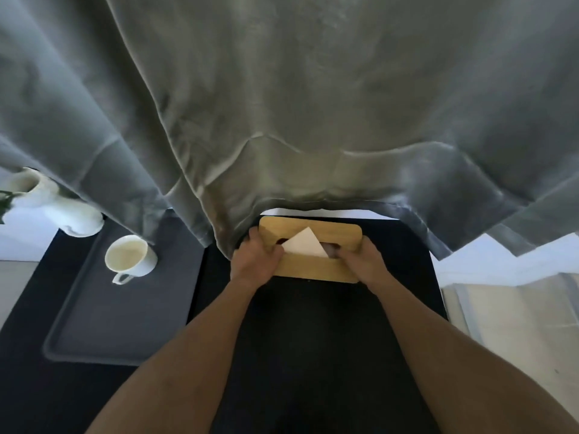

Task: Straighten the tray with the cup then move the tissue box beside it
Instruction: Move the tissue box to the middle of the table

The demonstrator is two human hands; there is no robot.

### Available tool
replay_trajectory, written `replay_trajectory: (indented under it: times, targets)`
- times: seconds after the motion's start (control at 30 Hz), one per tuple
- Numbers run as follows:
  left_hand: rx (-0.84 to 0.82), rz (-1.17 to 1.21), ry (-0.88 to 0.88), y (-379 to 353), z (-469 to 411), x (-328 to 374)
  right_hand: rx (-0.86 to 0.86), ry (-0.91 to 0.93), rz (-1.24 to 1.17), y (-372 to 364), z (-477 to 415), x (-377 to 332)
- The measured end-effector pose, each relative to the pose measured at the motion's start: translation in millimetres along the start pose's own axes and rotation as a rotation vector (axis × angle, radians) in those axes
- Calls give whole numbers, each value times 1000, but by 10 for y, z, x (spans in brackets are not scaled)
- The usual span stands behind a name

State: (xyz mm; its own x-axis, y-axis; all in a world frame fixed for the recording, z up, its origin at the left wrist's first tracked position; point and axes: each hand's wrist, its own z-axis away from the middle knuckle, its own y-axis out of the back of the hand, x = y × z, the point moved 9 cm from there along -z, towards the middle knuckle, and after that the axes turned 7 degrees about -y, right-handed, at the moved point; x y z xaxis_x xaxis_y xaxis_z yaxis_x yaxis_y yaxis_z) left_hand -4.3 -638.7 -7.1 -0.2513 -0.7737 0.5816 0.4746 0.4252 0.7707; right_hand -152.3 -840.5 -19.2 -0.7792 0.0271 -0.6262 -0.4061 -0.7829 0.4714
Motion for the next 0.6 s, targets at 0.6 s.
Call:
replay_trajectory:
  times: [0.6]
  targets:
    - [9,-31,90,-25,-585,-88,17,54,87,14,-504,-426]
